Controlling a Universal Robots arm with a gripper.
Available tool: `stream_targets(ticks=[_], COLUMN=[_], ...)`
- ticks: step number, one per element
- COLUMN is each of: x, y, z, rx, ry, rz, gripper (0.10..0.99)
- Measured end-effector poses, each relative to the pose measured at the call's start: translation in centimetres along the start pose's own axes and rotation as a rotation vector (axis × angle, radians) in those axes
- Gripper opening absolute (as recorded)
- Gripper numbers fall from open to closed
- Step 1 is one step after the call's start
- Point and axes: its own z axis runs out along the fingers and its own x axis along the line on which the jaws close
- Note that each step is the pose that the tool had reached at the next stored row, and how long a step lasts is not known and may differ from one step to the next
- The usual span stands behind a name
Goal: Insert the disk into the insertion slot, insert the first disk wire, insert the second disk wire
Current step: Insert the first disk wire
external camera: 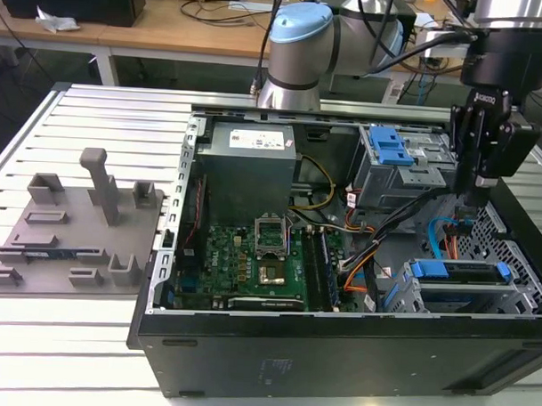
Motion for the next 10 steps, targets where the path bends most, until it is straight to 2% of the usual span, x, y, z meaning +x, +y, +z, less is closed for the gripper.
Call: stream_targets(ticks=[3,5,10], x=[0.06,0.05,0.10], y=[-0.07,-0.12,-0.14], z=[0.15,0.26,0.54], rx=[0.001,0.001,0.002], ry=[0.0053,0.0089,0.0186], rz=[0.000,0.000,-0.001], gripper=[0.424,0.282,0.282])
